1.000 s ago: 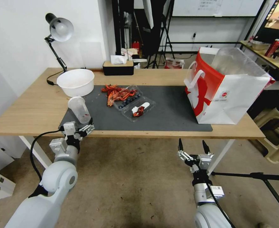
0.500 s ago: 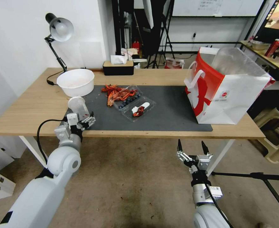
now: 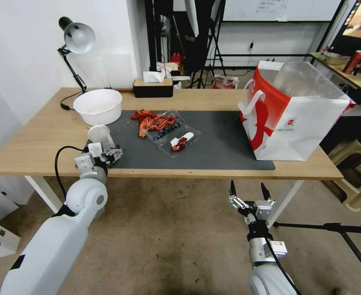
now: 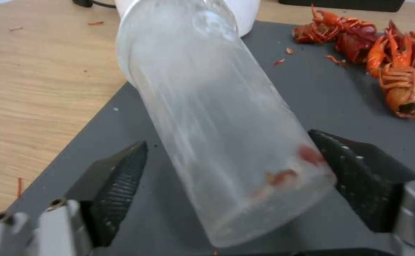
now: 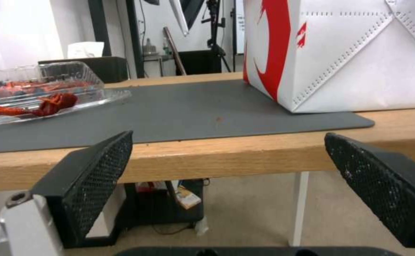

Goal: Pick up the trash from the table and place it into the takeout bag.

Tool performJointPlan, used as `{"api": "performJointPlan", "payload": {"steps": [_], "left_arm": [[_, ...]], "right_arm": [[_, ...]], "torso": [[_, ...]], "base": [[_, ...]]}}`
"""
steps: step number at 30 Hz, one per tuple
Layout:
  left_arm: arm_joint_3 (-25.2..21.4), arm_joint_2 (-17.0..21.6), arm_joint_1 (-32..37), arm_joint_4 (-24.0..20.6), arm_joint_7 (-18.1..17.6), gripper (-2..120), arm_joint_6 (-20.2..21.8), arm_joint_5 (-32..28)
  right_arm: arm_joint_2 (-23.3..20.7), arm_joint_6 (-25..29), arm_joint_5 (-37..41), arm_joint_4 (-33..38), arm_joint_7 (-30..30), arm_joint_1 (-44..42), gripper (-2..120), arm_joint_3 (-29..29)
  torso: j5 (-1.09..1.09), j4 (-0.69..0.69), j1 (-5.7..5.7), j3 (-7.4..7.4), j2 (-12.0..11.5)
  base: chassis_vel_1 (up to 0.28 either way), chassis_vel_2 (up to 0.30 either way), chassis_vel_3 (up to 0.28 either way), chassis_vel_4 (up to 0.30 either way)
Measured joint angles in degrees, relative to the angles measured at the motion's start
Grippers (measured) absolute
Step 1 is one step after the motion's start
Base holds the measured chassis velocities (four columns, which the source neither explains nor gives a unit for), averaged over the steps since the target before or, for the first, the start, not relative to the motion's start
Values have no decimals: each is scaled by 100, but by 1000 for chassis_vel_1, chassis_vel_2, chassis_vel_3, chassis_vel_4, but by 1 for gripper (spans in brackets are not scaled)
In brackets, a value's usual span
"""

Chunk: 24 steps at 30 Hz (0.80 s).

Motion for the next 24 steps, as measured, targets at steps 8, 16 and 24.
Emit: {"api": "performJointPlan", "payload": {"steps": [8,16,24], "left_arm": [[11,11,-16,14,-26,60,56,-38],[-4,55,34,10,35,53,48,20],[9,210,208,21,1113,53,-924,714]], "right_arm": [[4,22,-9,-24,3,-5,100,8],[13,35,-23,-43,6,-11,100,9],[25,39,-33,-53,7,-7,100,9]], "torso": [[0,0,0,0,0],[1,0,0,-1,0],[-2,1,0,0,0]], "base": [[0,0,0,0],[0,0,0,0],[0,0,0,0]]}}
